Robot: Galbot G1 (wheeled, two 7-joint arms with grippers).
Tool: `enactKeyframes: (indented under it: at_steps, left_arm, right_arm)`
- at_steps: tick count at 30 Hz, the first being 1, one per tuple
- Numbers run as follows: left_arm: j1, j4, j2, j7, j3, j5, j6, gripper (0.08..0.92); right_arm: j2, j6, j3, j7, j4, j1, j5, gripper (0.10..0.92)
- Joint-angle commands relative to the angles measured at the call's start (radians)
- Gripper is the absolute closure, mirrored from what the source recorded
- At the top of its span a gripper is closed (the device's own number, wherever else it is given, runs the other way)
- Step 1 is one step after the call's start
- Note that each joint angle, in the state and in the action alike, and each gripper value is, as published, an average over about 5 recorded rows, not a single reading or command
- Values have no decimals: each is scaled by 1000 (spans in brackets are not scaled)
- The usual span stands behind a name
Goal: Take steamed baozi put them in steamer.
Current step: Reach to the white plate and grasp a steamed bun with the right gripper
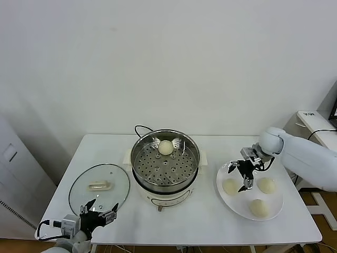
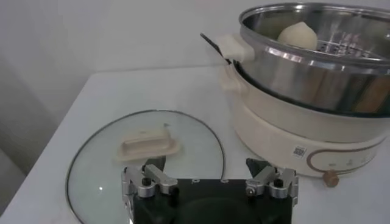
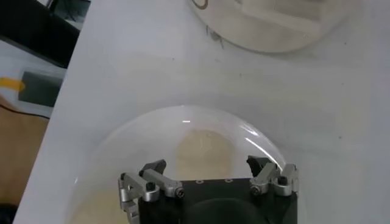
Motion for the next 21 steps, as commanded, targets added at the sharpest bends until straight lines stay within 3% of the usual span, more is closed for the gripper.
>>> enactKeyframes:
  at_steps: [1, 12, 21]
  left_arm:
    - [2, -1, -1, 1, -1, 0, -1, 177]
    - [0, -3, -10, 2, 5, -2, 0, 177]
    - [-6, -4, -12, 0, 10, -3, 1, 177]
  right_arm:
    - [16, -9, 40, 14, -30, -63, -30, 203]
    - [39, -15, 65, 37, -53, -89, -50, 252]
    - [36, -18, 65, 16, -46, -89, -63, 421]
